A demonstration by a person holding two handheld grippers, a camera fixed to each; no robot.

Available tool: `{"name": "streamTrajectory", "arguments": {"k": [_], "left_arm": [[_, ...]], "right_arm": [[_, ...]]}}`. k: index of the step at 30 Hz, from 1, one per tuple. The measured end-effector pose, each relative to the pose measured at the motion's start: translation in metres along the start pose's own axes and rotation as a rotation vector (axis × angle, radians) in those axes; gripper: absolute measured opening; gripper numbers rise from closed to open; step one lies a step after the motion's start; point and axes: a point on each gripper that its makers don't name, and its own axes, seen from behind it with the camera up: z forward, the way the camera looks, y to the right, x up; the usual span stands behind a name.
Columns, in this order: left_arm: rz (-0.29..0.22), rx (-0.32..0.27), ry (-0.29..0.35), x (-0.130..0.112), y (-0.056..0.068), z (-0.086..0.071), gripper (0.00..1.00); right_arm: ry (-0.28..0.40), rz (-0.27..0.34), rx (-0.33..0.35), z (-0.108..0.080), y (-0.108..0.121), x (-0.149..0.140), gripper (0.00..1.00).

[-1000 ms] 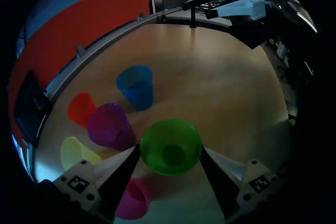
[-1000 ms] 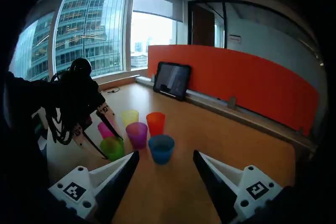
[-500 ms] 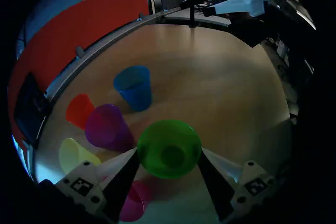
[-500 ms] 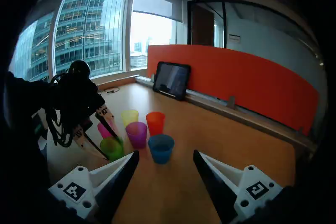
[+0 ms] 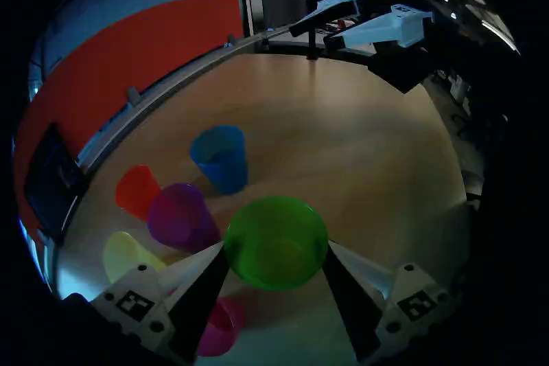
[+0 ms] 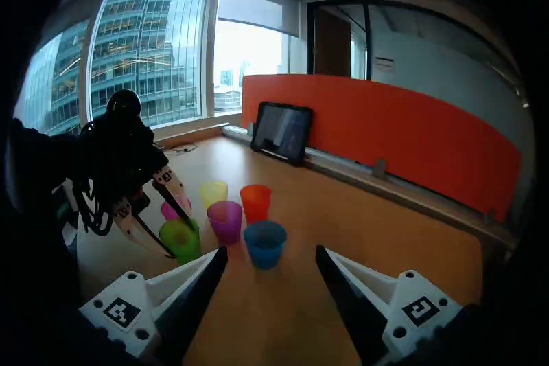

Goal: Pour water

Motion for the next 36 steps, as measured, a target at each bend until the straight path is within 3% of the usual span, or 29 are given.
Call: {"name": "streamTrajectory", "arguments": {"k": [16,36], "left_arm": [[-0.026,0.085,0.142,0.027,-0.013,-0.043,0.87],[-0.056,0.175,0.295,0.067,-0.04,-0.099,0.88]], "right_arm": [[-0.004,-0.002,-0.008,0.011,0.003,0.0,0.99],[-0.03,-0.017,0.007,0.035,-0.001,-0.009,0.99]]}}
